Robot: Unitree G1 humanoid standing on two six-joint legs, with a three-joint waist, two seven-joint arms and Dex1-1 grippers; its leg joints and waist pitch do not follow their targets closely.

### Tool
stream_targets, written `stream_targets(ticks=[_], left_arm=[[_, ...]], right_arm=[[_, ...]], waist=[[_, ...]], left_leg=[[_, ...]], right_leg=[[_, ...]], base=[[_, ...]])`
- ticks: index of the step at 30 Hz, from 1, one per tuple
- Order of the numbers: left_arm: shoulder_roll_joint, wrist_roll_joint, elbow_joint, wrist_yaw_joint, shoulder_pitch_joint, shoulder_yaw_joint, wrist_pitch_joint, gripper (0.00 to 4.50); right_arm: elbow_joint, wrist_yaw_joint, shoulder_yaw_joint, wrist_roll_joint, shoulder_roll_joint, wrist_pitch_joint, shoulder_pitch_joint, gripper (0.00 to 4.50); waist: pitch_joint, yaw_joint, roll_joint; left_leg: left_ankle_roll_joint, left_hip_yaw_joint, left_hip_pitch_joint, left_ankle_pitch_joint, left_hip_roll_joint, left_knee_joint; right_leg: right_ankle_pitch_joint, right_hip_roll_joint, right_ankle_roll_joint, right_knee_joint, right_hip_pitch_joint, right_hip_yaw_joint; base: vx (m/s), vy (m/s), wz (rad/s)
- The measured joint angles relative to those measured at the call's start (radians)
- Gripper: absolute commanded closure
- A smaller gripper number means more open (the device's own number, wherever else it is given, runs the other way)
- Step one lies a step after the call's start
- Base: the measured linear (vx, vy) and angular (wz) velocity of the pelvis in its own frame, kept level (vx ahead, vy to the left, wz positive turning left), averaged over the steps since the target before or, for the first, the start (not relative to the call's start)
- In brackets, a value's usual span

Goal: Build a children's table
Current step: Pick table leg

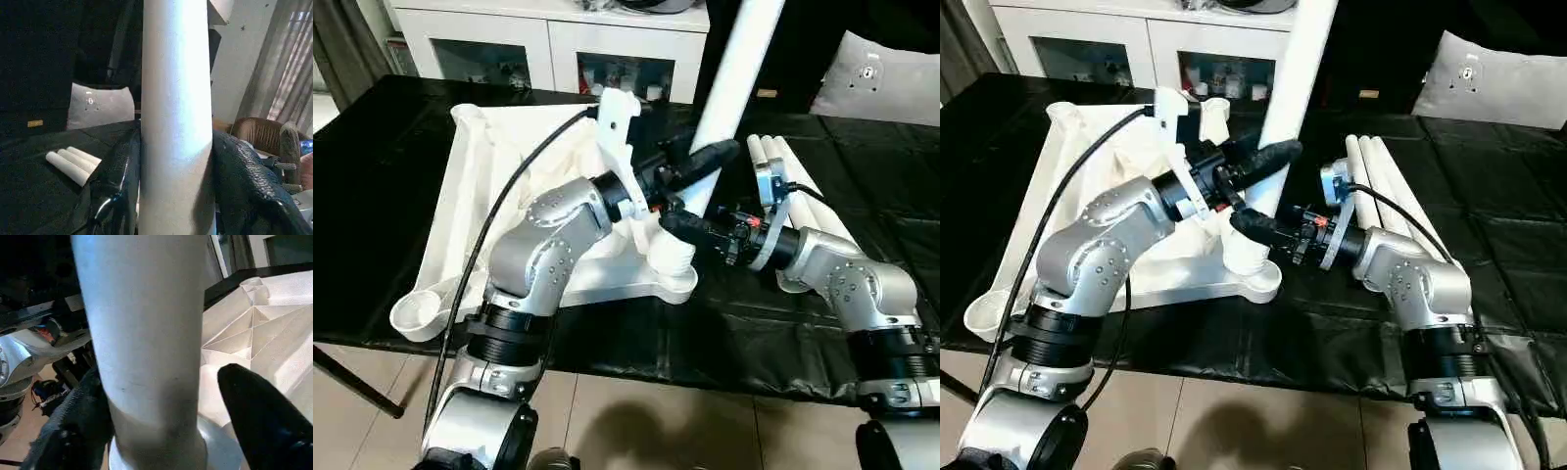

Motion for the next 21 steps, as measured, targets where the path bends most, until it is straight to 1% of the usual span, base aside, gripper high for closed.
stream_targets(ticks=[2, 3, 4, 7, 10, 11, 12, 13, 14, 16, 17, 20, 21], left_arm=[[0.0, 0.001, 0.0, 0.0, 0.0, 0.0, 0.0, 2.66], [0.0, 0.001, 0.0, 0.0, 0.0, 0.0, 0.0, 2.66], [0.0, 0.001, 0.0, 0.0, 0.0, 0.0, 0.0, 2.66], [0.0, 0.002, 0.0, 0.0, 0.002, -0.005, 0.0, 2.66], [0.0, 0.002, -0.001, 0.0, 0.007, -0.005, -0.001, 2.66], [0.0, 0.002, -0.001, 0.0, 0.01, -0.005, -0.002, 2.66], [0.0, 0.003, -0.001, 0.0, 0.012, -0.005, -0.002, 2.66], [0.0, 0.005, -0.001, 0.0, 0.014, -0.007, -0.002, 2.66], [0.0, 0.009, -0.001, 0.0, 0.014, -0.008, -0.002, 2.66], [0.0, 0.011, -0.001, -0.002, 0.014, -0.011, -0.002, 2.66], [0.0, 0.011, -0.002, -0.005, 0.014, -0.014, -0.002, 2.66], [0.001, 0.013, -0.002, -0.013, 0.014, -0.023, -0.002, 2.66], [0.001, 0.013, -0.002, -0.016, 0.014, -0.026, -0.002, 2.66]], right_arm=[[0.0, 0.007, 0.0, 0.0, 0.0, 0.0, 0.0, 1.38], [0.0, 0.009, 0.0, 0.0, 0.001, 0.0, 0.0, 1.47], [0.001, 0.01, 0.001, 0.0, 0.002, 0.0, 0.0, 1.68], [0.002, 0.018, 0.001, 0.0, 0.005, 0.0, 0.0, 1.86], [0.006, 0.02, 0.003, 0.0, 0.01, 0.0, 0.0, 2.2], [0.006, 0.023, 0.006, -0.001, 0.01, 0.0, 0.0, 2.25], [0.006, 0.027, 0.01, -0.003, 0.01, -0.002, 0.0, 2.25], [0.008, 0.028, 0.013, -0.005, 0.01, -0.002, 0.0, 2.02], [0.009, 0.028, 0.013, -0.004, 0.01, -0.002, 0.0, 2.02], [0.013, 0.028, 0.011, -0.003, 0.01, 0.001, 0.0, 1.77], [0.017, 0.028, 0.011, -0.002, 0.01, 0.002, 0.0, 1.77], [0.02, 0.025, 0.01, -0.004, 0.011, 0.003, -0.002, 1.44], [0.022, 0.024, 0.01, -0.006, 0.011, 0.003, -0.004, 1.44]], waist=[[0.0, 0.0, 0.0], [0.0, 0.0, 0.0], [0.0, 0.0, 0.0], [0.0, 0.0, 0.0], [0.0, 0.0, 0.0], [0.0, 0.0, 0.0], [0.0, 0.0, 0.0], [0.0, 0.0, 0.0], [0.0, 0.0, 0.0], [0.0, 0.0, 0.0], [0.0, 0.0, 0.0], [0.0, 0.0, 0.0], [0.0, 0.0, 0.0]], left_leg=[[0.0, 0.0, 0.0, 0.0, 0.0, 0.0], [0.0, 0.0, 0.0, 0.0, 0.0, 0.0], [0.0, 0.0, 0.0, 0.0, 0.0, 0.0], [0.0, 0.0, 0.0, 0.0, 0.0, 0.0], [0.0, 0.0, 0.0, 0.0, 0.0, 0.0], [0.0, 0.0, 0.0, 0.0, 0.0, 0.0], [0.0, 0.0, 0.0, 0.0, 0.0, 0.0], [0.0, 0.0, 0.0, 0.0, 0.0, 0.0], [0.0, 0.0, 0.0, 0.0, 0.0, 0.0], [0.0, 0.0, 0.0, 0.0, 0.0, 0.0], [0.0, 0.0, 0.0, 0.0, 0.0, 0.0], [0.0, 0.0, 0.0, 0.0, 0.0, 0.0], [0.0, 0.0, 0.0, 0.0, 0.0, 0.0]], right_leg=[[0.0, 0.0, 0.0, 0.0, 0.0, 0.0], [0.0, 0.0, 0.0, 0.0, 0.0, 0.0], [0.0, 0.0, 0.0, 0.0, 0.0, 0.0], [0.0, 0.0, 0.0, 0.0, 0.0, 0.0], [0.0, 0.0, 0.0, 0.0, 0.0, 0.0], [0.0, 0.0, 0.0, 0.0, 0.0, 0.0], [0.0, 0.0, 0.0, 0.0, 0.0, 0.0], [0.0, 0.0, 0.0, 0.0, 0.0, 0.0], [0.0, 0.0, 0.0, 0.0, 0.0, 0.0], [0.0, 0.0, 0.0, 0.0, 0.0, 0.0], [0.0, 0.0, 0.0, 0.0, 0.0, 0.0], [0.0, 0.0, 0.0, 0.0, 0.0, 0.0], [0.0, 0.0, 0.0, 0.0, 0.0, 0.0]], base=[[0.0, 0.0, 0.0], [0.0, 0.0, 0.0], [0.0, 0.0, 0.0], [0.0, 0.0, 0.0], [0.0, 0.0, 0.0], [0.0, 0.0, 0.0], [0.0, 0.0, 0.0], [0.0, 0.0, 0.0], [0.0, 0.0, 0.0], [0.0, 0.0, 0.0], [0.0, 0.0, 0.0], [0.0, 0.0, 0.0], [0.0, 0.0, 0.0]])
